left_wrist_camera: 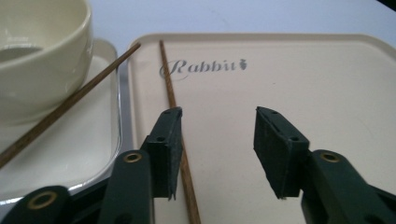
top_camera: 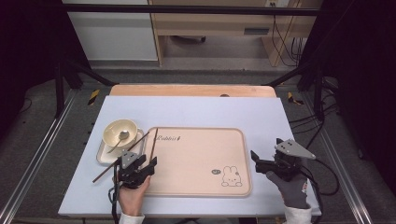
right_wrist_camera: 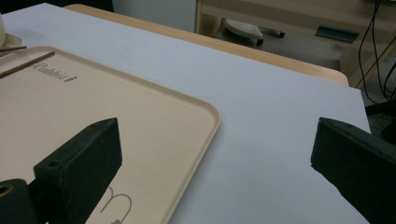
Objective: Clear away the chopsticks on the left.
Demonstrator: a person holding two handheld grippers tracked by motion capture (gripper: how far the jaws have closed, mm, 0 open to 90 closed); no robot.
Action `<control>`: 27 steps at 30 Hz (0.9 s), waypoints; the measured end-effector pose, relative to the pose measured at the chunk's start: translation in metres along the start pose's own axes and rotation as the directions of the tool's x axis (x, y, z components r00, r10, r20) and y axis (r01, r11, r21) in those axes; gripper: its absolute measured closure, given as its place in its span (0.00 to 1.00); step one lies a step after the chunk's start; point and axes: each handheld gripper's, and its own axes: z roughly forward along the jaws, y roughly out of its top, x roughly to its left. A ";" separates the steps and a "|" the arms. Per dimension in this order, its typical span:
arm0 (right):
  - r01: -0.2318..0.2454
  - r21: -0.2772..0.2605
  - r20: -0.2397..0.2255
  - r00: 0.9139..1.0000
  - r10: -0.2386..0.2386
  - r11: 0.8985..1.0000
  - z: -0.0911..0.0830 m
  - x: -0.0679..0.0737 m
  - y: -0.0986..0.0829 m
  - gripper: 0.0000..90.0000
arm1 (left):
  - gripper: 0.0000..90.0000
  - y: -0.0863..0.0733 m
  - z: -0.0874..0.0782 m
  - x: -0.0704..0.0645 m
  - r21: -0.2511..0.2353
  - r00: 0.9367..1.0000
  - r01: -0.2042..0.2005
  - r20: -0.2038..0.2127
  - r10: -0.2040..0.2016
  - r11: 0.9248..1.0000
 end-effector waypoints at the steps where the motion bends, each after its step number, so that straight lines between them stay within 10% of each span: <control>1: -0.003 0.000 0.000 1.000 0.003 1.000 0.000 0.000 0.000 0.02 | 0.52 0.004 -0.005 -0.001 -0.014 1.000 -0.020 0.022 0.021 1.000; 9: -0.005 -0.002 0.001 1.000 0.005 1.000 -0.002 -0.001 0.000 0.02 | 0.38 0.019 -0.016 0.001 -0.027 0.990 -0.113 0.082 0.115 0.993; 18: -0.008 -0.006 0.006 1.000 0.008 1.000 -0.004 -0.002 0.001 0.02 | 0.29 0.023 -0.028 0.023 -0.019 0.962 -0.215 0.170 0.215 0.976; 27: -0.004 0.001 0.005 1.000 0.004 1.000 -0.002 0.000 0.000 0.02 | 0.27 0.008 -0.036 0.046 -0.003 0.961 -0.228 0.158 0.225 0.974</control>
